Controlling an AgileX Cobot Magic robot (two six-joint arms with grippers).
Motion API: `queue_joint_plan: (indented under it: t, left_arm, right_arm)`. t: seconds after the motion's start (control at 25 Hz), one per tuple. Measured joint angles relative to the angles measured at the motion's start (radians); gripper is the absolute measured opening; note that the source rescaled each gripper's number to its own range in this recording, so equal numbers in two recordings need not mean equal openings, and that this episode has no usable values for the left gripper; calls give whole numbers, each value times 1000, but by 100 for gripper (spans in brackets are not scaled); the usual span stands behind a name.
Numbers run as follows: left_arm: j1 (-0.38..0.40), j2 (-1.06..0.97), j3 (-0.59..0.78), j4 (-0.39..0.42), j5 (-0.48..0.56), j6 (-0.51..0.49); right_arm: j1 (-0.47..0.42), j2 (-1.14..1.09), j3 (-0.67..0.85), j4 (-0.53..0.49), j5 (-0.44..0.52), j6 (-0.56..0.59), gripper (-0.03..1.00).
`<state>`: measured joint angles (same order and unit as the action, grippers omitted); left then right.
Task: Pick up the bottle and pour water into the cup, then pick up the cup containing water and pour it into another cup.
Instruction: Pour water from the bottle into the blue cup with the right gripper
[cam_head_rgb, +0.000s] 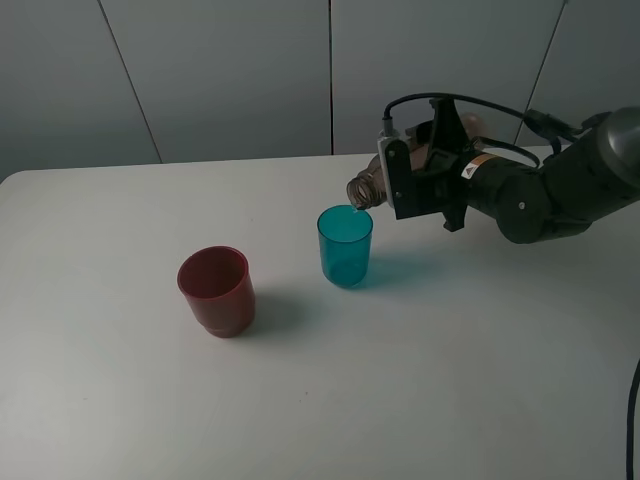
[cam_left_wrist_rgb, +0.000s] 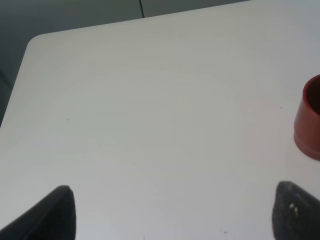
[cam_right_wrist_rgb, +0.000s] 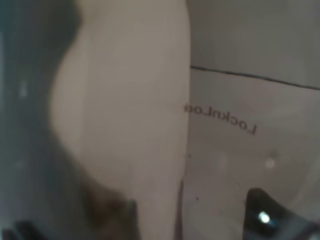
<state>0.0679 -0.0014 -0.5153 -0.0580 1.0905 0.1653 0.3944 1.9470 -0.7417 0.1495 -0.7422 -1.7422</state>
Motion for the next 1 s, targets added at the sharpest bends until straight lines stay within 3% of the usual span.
queue_joint_plan:
  t: [1.0]
  left_arm:
    - [0,0,0,0,0,0]
  right_arm:
    - [0,1,-60,-26,-18,-39,0]
